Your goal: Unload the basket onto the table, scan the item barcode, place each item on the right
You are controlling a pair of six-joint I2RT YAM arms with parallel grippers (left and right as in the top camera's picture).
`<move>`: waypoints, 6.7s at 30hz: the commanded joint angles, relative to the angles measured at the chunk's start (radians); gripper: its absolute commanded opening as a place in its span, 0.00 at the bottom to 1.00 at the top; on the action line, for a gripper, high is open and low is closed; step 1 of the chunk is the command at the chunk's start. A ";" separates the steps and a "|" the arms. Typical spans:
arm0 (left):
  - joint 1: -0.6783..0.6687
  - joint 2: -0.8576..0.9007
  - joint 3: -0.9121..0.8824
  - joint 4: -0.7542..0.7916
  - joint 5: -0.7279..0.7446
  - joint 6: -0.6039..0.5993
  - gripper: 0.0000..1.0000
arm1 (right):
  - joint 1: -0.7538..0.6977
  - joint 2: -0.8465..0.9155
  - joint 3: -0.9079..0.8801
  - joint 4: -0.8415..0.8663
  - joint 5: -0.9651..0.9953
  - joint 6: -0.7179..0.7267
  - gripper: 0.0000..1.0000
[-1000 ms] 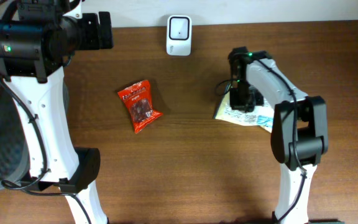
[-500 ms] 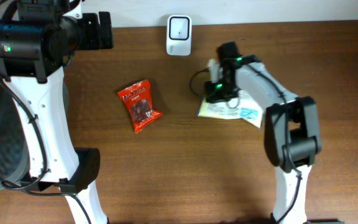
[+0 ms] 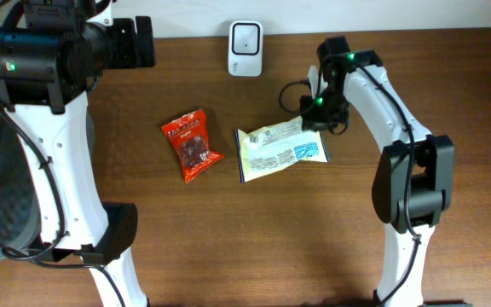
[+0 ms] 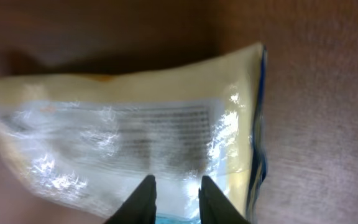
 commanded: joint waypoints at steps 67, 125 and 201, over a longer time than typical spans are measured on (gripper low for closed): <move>0.002 -0.010 0.007 -0.001 -0.004 -0.002 0.99 | 0.283 -0.313 -0.154 0.276 0.380 0.314 0.04; 0.002 -0.010 0.007 -0.001 -0.004 -0.002 0.99 | 0.307 -0.001 0.014 0.307 0.087 0.352 0.04; 0.002 -0.010 0.007 -0.001 -0.004 -0.002 0.99 | 0.319 0.005 0.304 -0.276 0.582 0.602 0.99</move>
